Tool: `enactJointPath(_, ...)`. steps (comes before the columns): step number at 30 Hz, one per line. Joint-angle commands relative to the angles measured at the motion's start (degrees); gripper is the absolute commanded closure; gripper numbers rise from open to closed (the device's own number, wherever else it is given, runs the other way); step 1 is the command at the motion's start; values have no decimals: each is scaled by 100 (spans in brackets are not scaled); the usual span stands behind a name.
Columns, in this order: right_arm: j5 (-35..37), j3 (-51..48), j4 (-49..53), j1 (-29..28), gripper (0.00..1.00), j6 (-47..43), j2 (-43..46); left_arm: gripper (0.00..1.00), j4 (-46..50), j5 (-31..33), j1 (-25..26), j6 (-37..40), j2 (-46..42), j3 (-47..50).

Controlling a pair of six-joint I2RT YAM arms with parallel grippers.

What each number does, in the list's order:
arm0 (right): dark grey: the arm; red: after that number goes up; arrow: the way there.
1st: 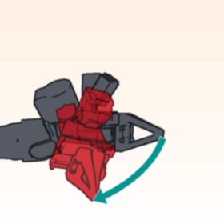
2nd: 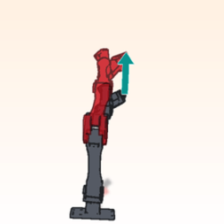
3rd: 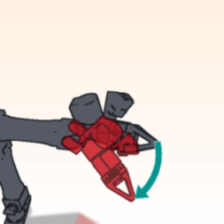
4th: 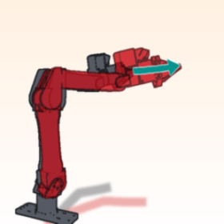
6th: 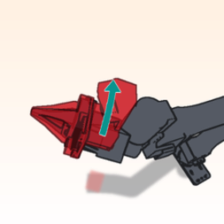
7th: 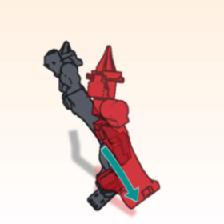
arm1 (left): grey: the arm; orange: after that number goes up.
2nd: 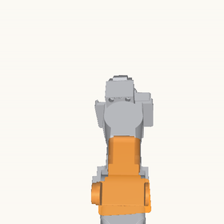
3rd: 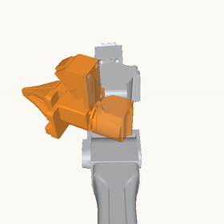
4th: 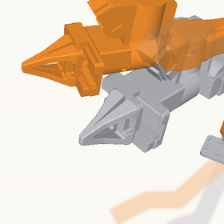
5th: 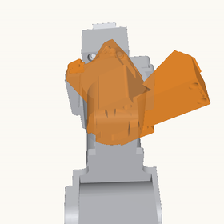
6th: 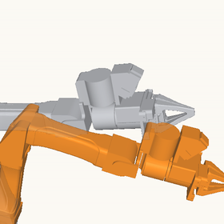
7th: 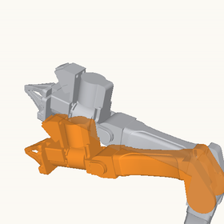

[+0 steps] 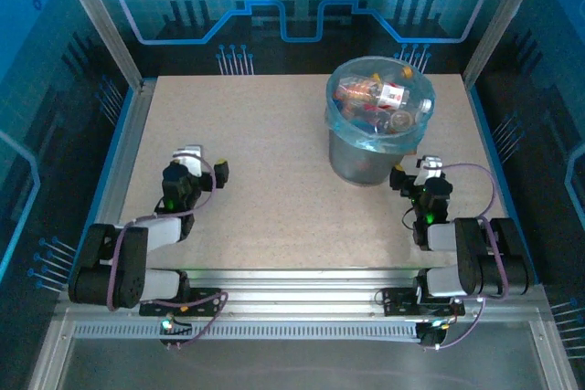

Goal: Put the plastic bottles in the bin

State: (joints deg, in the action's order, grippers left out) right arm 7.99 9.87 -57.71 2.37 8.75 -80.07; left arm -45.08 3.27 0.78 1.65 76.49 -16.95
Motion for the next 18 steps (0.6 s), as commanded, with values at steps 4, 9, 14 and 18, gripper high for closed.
enactJointPath(4, 117, 327, -280, -257, 9, -225, -331, 1, -1506, -535, -71, 32, 782, 119)
enactJointPath(9, 727, 1088, 825, -647, 8, -479, -515, 1, -743, 163, -69, -207, 1185, -463)
enactJointPath(14, 858, 1303, 1111, -737, 7, -544, -580, 1, -838, 305, -52, -200, 1241, -462)
enactJointPath(18, 856, 1305, 1113, -737, 0, -549, -580, 1, -836, 294, -51, -191, 1248, -473)
